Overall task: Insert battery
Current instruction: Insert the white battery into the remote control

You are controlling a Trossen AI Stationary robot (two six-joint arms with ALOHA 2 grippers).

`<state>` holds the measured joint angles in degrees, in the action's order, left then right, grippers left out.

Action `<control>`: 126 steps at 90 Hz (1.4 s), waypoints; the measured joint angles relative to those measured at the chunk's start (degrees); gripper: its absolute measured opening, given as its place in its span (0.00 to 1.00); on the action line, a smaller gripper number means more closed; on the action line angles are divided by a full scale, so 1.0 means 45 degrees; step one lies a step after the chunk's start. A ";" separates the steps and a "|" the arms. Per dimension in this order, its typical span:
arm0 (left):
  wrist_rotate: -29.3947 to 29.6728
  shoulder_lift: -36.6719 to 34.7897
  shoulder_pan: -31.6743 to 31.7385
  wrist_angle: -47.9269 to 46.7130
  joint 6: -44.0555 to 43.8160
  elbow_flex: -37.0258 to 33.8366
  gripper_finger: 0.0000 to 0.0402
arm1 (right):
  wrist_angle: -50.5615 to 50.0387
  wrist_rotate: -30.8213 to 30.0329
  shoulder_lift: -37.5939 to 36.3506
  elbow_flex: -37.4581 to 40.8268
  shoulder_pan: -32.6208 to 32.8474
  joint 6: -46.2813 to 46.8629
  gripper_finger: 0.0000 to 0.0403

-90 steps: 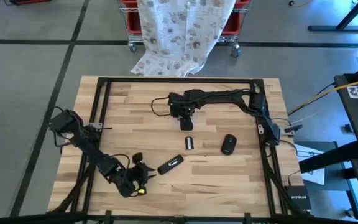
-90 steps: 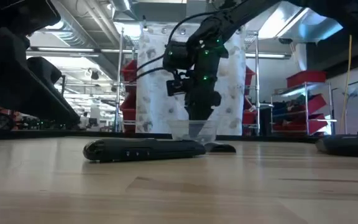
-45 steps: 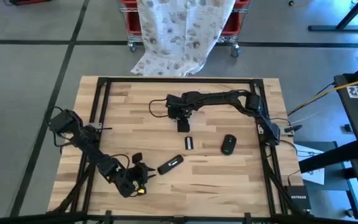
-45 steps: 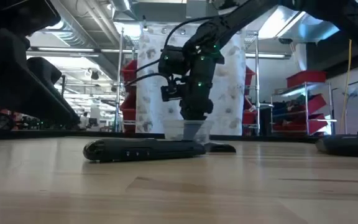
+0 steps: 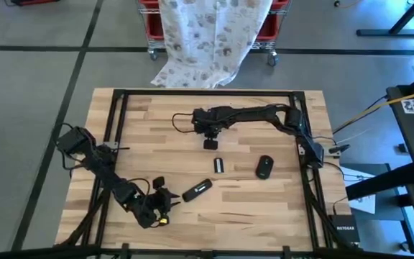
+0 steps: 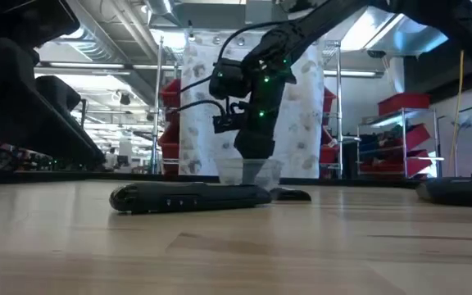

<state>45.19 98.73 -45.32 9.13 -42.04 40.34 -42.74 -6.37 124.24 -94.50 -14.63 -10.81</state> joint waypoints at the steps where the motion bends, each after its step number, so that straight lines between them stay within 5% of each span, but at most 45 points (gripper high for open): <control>1: 0.0000 -0.0001 -0.0006 0.0000 0.0000 0.0001 0.21 | -0.0015 0.0003 -0.0104 0.0000 0.0000 0.0000 0.01; 31: 0.0000 0.0000 -0.0205 -0.0024 -0.0249 -0.0001 0.21 | -0.0030 -0.0469 -0.2697 -0.0051 0.0618 -0.0034 0.00; 62: 0.0000 -0.0003 -0.0354 -0.0019 -0.0335 0.0003 0.21 | -0.0404 0.0716 -0.3533 0.0175 0.3547 -0.0449 0.00; 97: 0.0507 -0.0001 -0.0648 0.0010 -0.0568 0.0001 0.21 | 0.4749 0.1971 -0.3390 0.4586 0.6765 0.1372 0.01; 110: 0.0588 0.0000 -0.0427 0.0118 -0.0331 -0.0001 0.21 | 0.7208 0.1970 -0.3354 0.5623 0.6829 0.1914 0.01; 126: 0.0581 -0.0004 0.0088 0.0869 0.0470 0.0004 0.21 | 0.7476 0.0987 -0.3037 0.5649 0.6598 0.1566 0.01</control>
<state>47.80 98.72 -44.92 13.04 -39.93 40.36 -9.10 -1.93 110.58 -69.08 15.06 -3.76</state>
